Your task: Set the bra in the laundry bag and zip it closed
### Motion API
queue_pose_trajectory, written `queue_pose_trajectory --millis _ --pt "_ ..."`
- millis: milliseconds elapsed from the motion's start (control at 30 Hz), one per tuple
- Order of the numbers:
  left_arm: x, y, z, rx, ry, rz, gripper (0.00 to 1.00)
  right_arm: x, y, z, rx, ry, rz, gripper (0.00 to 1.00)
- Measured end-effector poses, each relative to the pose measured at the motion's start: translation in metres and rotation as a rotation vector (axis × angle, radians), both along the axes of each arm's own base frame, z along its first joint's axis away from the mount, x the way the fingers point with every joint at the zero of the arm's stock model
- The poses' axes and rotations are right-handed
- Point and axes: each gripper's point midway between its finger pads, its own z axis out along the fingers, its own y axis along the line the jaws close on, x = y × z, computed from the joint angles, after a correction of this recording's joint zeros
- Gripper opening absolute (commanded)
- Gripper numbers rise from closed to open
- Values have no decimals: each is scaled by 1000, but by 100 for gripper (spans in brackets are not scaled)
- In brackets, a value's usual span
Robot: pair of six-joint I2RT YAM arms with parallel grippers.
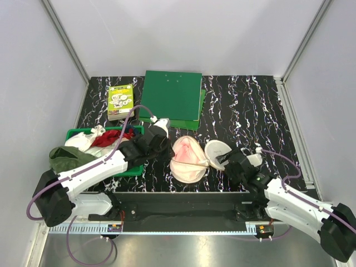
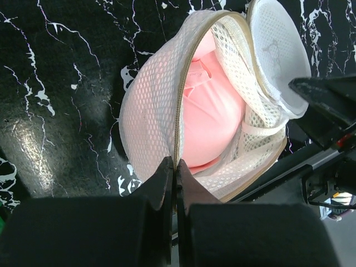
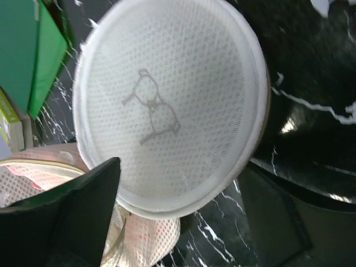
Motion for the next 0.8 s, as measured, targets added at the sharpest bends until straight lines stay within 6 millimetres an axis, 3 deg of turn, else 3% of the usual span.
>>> queue_pose_trajectory --millis 33,67,100,133,167,267,433,600,700,800 --pt "-1 0 0 -1 -1 -1 2 3 -1 2 -3 -17 -5 73" --pt "-1 1 1 -3 -3 -2 17 8 -3 6 -13 -44 -17 49" --pt "-2 2 2 -4 -8 -3 30 10 -5 8 -20 -63 -23 40" --pt "-3 3 4 -3 -17 -7 40 13 -8 11 -36 -87 -23 33" --pt "-3 4 6 -1 -29 -8 60 15 -10 15 -48 -113 -23 26" --pt "-10 9 20 15 -91 -18 75 19 -16 30 -97 -192 9 14" --pt "-26 2 59 34 -269 -95 77 23 -17 67 -202 -251 95 5" --pt "-57 -46 96 -27 -478 -288 77 27 -2 109 -222 -245 182 5" --pt "-67 -81 102 -45 -585 -366 77 23 3 120 -196 -229 202 5" --pt "-66 -112 89 -10 -656 -408 78 14 5 121 -165 -203 220 5"
